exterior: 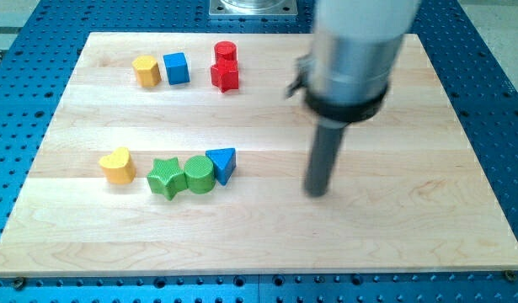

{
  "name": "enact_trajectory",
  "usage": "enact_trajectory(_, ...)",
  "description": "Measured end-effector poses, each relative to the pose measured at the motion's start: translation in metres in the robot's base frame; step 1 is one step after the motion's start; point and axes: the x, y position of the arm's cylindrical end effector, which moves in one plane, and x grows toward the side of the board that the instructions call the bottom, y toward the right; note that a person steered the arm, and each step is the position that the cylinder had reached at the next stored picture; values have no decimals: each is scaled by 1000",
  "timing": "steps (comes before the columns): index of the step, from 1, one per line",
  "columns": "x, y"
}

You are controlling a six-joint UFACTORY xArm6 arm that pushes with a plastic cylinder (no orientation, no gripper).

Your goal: Make a vertical line with the green blocks and red blocks

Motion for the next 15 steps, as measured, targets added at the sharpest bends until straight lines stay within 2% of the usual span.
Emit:
enact_trajectory(1,7,-92)
enact_trajectory(3,-75,-78)
enact_trajectory(5,-3,-101)
enact_trajectory(7,-84,-134)
enact_trajectory(9,-95,-179)
enact_trajectory(10,-133,-174)
enact_trajectory(12,-148,-114)
enact_trajectory(13,-156,-115)
enact_trajectory(14,-153,-121)
enact_trajectory(15,-117,-151)
